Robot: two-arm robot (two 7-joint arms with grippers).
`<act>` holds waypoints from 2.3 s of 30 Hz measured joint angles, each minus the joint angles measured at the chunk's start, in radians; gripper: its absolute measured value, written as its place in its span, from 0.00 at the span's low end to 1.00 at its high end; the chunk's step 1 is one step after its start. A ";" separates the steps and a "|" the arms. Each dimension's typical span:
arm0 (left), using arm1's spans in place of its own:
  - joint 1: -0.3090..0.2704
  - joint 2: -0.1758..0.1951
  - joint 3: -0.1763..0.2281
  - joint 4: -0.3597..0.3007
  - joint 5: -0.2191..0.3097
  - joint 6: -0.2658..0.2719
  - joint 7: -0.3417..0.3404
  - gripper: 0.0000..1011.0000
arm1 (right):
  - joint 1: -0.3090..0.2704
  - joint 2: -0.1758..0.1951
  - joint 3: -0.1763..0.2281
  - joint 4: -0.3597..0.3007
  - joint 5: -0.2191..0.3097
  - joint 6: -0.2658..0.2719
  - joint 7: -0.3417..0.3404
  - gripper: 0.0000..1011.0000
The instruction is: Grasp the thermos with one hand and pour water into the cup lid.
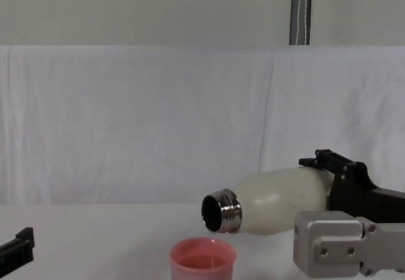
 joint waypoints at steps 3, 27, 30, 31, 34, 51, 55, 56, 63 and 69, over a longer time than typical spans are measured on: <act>0.000 0.000 0.000 0.000 0.000 0.000 0.000 0.99 | 0.001 0.000 -0.002 0.000 -0.001 0.000 0.000 0.95; 0.000 0.000 0.000 0.000 0.000 0.000 0.000 0.99 | 0.003 0.000 -0.009 0.000 -0.016 0.009 -0.005 0.95; 0.000 0.000 0.000 0.000 0.000 0.000 0.000 0.99 | 0.003 0.001 -0.010 0.001 -0.018 0.010 -0.007 0.95; 0.000 0.000 0.000 0.000 0.000 0.000 0.000 0.99 | 0.003 0.001 -0.010 0.001 -0.019 0.011 -0.007 0.95; 0.000 0.000 0.000 0.000 0.000 0.000 0.000 0.99 | 0.003 0.001 -0.011 0.001 -0.021 0.013 -0.010 0.95; 0.000 0.000 0.000 0.000 0.000 0.000 0.000 0.99 | 0.005 0.003 -0.013 0.004 -0.026 0.012 -0.014 0.95; 0.000 0.000 0.000 0.000 0.000 0.000 0.000 0.99 | 0.005 0.003 -0.014 0.004 -0.026 0.012 -0.014 0.95; 0.000 0.000 0.000 0.000 0.000 0.000 0.000 0.99 | 0.005 0.003 -0.014 0.004 -0.026 0.012 -0.014 0.95; 0.000 0.000 0.000 0.000 0.000 0.000 0.000 0.99 | 0.006 0.002 -0.014 0.005 -0.026 0.011 -0.014 0.95; 0.000 0.000 0.000 0.000 0.000 0.000 0.000 0.99 | 0.007 0.002 -0.015 0.006 -0.027 0.010 -0.014 0.95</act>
